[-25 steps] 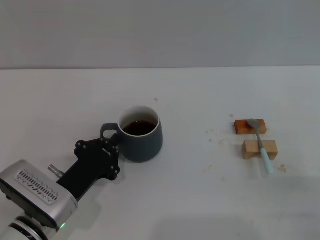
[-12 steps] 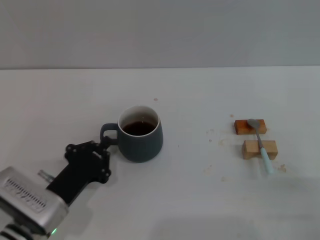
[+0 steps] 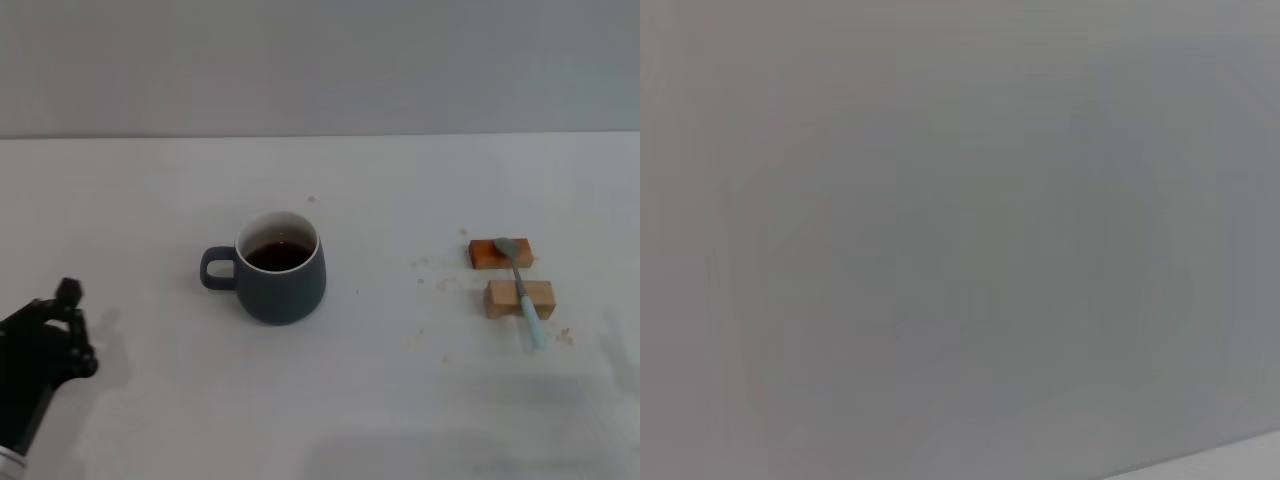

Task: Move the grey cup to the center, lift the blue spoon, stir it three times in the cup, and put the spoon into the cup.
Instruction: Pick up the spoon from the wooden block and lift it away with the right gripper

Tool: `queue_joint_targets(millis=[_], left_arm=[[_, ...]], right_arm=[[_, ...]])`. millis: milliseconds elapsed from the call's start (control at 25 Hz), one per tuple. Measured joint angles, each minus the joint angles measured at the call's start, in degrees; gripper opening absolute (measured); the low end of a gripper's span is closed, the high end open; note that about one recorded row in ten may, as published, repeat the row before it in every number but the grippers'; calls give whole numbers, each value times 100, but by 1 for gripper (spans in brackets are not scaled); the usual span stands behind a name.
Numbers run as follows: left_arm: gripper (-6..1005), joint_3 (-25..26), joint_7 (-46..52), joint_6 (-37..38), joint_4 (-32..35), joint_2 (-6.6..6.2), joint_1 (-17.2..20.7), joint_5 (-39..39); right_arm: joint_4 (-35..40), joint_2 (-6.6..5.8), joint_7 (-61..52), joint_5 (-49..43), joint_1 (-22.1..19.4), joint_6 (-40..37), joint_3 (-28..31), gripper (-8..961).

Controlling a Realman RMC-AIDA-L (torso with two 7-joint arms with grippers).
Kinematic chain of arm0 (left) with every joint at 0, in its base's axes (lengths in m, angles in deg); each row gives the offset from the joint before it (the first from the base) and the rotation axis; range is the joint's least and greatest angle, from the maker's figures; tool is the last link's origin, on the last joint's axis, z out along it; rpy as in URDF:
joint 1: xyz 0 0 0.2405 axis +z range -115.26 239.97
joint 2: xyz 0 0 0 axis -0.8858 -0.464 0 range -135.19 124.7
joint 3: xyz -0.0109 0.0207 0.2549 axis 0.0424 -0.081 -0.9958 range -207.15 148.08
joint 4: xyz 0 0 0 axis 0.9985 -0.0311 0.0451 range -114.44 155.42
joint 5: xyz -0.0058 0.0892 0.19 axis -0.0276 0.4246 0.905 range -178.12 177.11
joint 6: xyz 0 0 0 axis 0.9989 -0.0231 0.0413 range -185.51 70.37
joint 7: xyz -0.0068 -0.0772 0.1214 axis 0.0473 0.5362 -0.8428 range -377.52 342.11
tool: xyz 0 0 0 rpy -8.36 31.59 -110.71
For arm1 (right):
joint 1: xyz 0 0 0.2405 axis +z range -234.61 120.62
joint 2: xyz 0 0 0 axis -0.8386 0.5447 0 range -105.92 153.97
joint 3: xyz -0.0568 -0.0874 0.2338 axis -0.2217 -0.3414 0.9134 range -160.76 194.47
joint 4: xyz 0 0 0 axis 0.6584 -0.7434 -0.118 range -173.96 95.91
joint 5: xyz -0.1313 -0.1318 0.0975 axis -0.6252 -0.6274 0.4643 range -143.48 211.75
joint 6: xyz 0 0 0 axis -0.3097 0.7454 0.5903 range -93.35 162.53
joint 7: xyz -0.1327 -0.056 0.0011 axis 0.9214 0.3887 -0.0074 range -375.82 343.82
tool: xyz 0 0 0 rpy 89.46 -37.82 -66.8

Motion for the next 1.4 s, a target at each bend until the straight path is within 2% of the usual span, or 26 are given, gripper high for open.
queue_joint_targets(millis=[80, 280, 680, 960, 1400], left_arm=[[-2, 338, 593, 28, 123, -10, 163, -4], [-2, 479, 786, 70, 191, -12, 229, 16], [-2, 401, 506, 2, 305, -7, 186, 50], [-2, 385, 501, -39, 314, 5, 169, 53], [-2, 368, 506, -47, 322, 5, 182, 58]], right_arm=[[-7, 3, 0, 2, 34, 104, -154, 742], [3, 2, -6, 10, 106, 469, -392, 742], [26, -10, -10, 15, 28, 731, -476, 742], [-12, -6, -17, 15, 225, 1479, -493, 742], [-157, -2, -18, -1, 353, 1686, -782, 742]])
